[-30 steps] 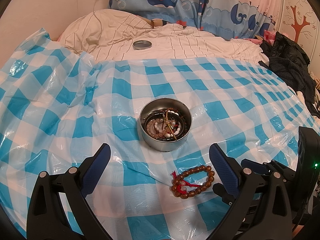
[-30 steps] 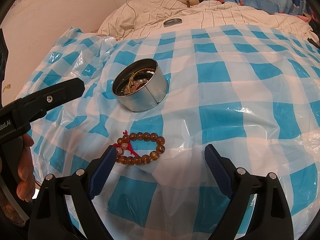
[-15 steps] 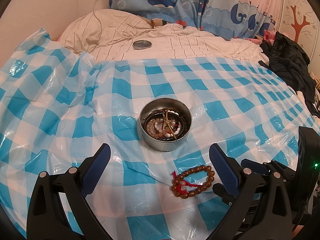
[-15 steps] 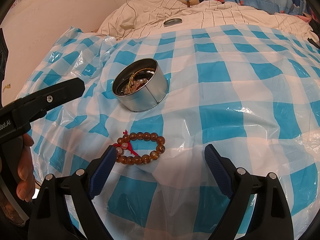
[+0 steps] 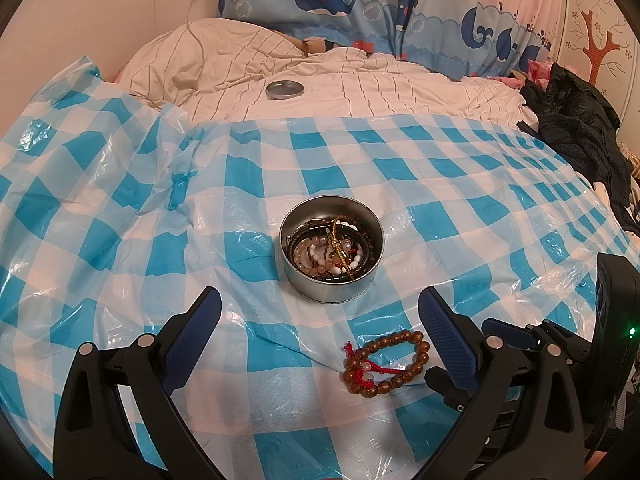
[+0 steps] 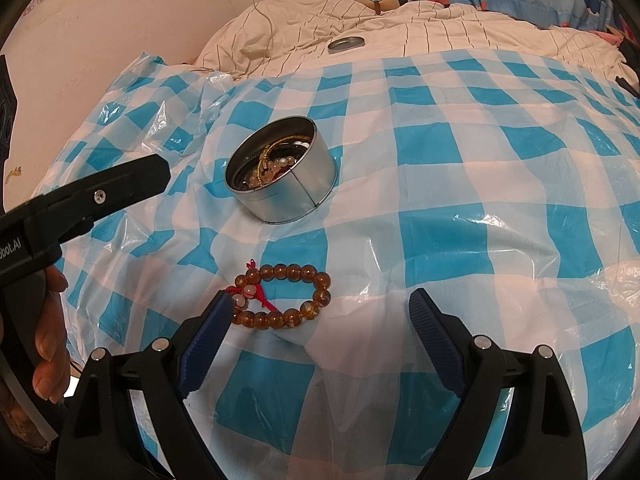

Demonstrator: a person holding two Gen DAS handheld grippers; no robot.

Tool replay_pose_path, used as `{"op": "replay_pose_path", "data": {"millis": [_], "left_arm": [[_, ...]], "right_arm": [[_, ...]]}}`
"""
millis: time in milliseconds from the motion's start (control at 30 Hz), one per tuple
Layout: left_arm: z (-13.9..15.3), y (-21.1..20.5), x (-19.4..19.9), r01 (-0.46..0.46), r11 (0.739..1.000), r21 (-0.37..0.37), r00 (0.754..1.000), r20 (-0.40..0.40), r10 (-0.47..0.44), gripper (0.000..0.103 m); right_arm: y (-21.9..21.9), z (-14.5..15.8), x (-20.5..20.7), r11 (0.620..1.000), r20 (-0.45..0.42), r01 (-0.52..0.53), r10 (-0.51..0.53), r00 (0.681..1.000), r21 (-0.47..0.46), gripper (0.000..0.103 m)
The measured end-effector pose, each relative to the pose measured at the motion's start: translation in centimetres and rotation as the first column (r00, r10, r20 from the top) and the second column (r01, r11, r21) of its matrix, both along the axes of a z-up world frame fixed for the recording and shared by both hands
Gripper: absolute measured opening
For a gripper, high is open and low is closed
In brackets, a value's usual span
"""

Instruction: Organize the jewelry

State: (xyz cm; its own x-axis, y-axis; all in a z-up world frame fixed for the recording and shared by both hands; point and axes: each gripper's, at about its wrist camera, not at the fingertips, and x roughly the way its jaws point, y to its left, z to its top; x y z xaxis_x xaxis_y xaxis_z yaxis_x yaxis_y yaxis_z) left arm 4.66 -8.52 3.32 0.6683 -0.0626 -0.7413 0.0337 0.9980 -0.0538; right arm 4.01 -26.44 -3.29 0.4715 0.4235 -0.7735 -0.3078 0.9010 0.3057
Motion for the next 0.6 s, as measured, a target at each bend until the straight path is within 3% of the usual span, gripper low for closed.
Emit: {"op": "replay_pose_path", "data": {"millis": [600], "left_arm": [[0.0,-0.01,0.0,0.001,1.0,0.001,1.0,0.0,-0.001,0.095]], "right_arm": [[0.04,-0.01,0.02,1.0,-0.001,-0.002,0.002,1.0,-0.001,0.086]]}}
